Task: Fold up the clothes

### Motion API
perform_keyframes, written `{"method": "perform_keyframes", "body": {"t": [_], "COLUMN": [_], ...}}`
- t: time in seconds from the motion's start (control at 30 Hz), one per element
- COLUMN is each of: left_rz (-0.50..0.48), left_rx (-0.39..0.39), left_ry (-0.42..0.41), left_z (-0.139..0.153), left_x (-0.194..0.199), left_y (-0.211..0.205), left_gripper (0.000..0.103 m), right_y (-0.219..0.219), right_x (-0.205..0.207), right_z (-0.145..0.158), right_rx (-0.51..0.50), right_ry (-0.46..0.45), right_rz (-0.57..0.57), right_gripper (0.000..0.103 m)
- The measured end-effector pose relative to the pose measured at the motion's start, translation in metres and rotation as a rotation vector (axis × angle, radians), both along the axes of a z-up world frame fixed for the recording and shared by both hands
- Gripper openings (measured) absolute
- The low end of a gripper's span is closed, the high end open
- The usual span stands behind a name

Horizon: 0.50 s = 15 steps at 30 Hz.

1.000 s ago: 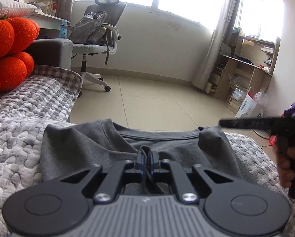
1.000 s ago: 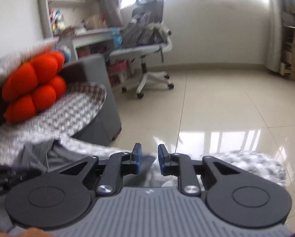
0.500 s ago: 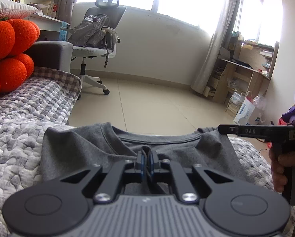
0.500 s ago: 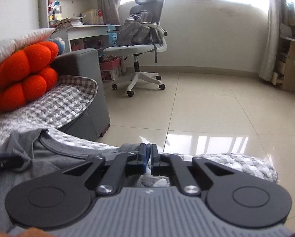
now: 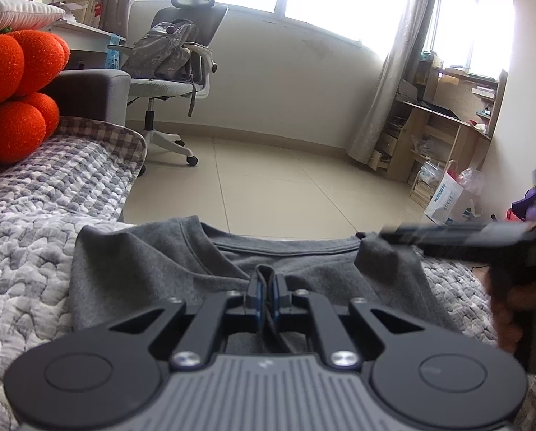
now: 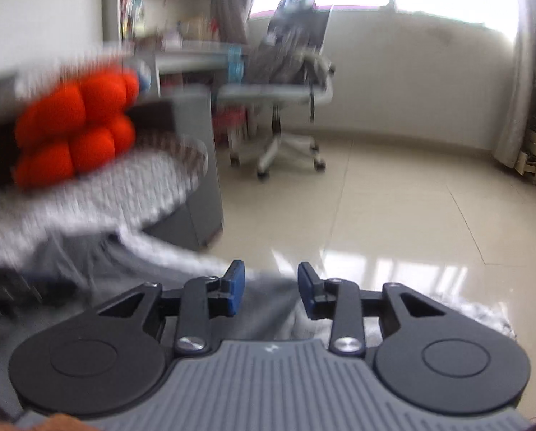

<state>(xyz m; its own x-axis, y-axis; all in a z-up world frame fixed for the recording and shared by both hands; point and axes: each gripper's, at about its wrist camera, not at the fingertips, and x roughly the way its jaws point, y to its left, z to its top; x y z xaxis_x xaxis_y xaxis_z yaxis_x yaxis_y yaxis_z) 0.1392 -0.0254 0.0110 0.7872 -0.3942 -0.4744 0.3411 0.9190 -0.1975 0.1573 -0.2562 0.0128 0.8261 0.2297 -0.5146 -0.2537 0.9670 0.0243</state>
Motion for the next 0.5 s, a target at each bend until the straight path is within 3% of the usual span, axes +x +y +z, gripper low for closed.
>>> {"method": "perform_keyframes", "body": {"t": [0.07,0.1,0.13,0.37,0.5], "left_rz": [-0.002,-0.002,-0.001,-0.002,0.011], "left_rx": [0.001,0.001,-0.004,-0.054,0.005], "left_ry": [0.001,0.001,-0.007,-0.068,-0.116], "left_z": [0.0,0.0,0.001,0.011,0.011], "left_x": [0.0,0.0,0.0,-0.006,-0.005], "left_y": [-0.001,-0.001,-0.001,-0.001,-0.01], "left_gripper": [0.006,0.006,0.006,0.006,0.006], "right_y": [0.01,0.011,0.011,-0.01,-0.014], "right_x": [0.006,0.006,0.006,-0.005,-0.008], "right_z": [-0.01,-0.007,-0.004,0.007,0.011], "right_rx": [-0.058,-0.066,-0.068,-0.012,0.003], "right_ry": [0.033,0.02,0.007,-0.083,-0.122], "right_rz": [0.007,0.0,-0.013,-0.133,-0.186], "right_gripper": [0.03,0.007,0.002,0.001,0.001]}}
